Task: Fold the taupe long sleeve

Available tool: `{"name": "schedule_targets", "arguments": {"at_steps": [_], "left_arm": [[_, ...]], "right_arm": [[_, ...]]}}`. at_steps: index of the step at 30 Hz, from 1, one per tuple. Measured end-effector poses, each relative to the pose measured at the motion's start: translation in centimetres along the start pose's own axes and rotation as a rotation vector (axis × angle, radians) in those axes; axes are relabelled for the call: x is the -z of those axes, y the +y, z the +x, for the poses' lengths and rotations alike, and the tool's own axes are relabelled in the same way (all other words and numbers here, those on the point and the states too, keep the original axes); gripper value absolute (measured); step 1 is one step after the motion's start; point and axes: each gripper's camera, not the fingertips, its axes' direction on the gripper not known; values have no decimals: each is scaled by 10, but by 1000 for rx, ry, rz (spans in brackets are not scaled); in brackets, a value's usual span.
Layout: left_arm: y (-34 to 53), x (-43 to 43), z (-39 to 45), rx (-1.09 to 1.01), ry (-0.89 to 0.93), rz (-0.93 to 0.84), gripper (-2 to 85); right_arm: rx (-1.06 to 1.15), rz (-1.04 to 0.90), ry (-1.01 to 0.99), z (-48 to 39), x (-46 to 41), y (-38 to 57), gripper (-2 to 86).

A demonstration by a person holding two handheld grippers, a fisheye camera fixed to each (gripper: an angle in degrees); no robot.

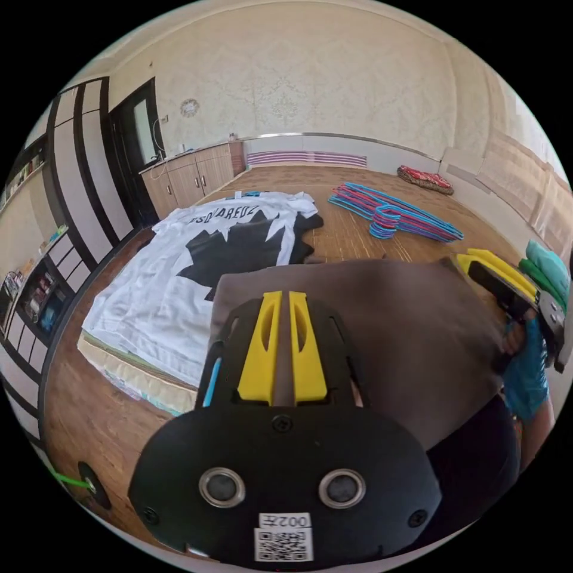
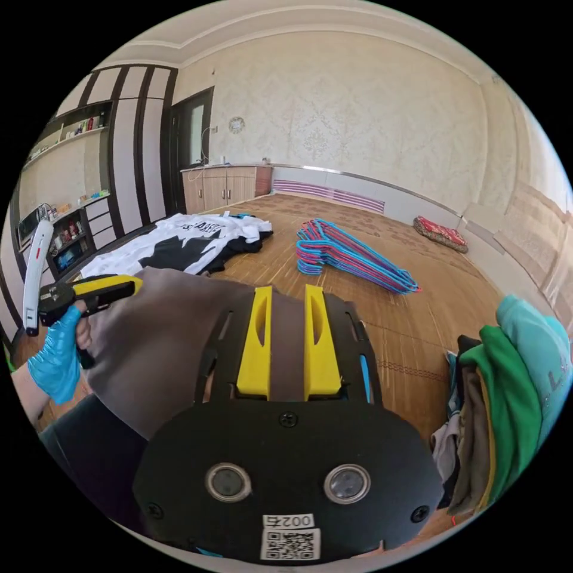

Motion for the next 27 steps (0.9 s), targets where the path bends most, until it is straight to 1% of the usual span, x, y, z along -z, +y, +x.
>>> {"name": "schedule_targets", "arguments": {"at_steps": [2, 4, 7, 10, 12, 15, 17, 20, 24, 27], "left_arm": [[7, -2, -16, 9, -65, -33, -13], [13, -6, -24, -6, -107, -54, -11], [23, -12, -33, -16, -109, -100, 1], [21, 3, -38, -3, -120, -93, 8], [17, 16, -38, 9, -105, -66, 8], [5, 34, -30, 14, -43, -7, 8], [-4, 38, -23, 22, -8, -5, 8], [-5, 38, -17, 34, 17, -19, 10], [1, 38, -18, 43, 33, -46, 11], [6, 40, -20, 38, 55, -52, 11]], "right_arm": [[17, -22, 97, 13, 5, 11, 84], [29, -33, 137, 19, 3, 24, 81], [38, -74, 113, 27, 0, 35, 82], [12, -17, 120, 30, 20, 29, 82], [-14, 33, 88, 28, 34, 23, 82], [-49, 116, -52, 12, 50, 12, 87], [-58, 169, -176, -10, 55, 6, 93], [-82, 187, -295, -37, 47, 2, 102], [-109, 189, -338, -62, 34, 10, 107], [-48, 130, -271, -83, 16, 27, 103]]}}
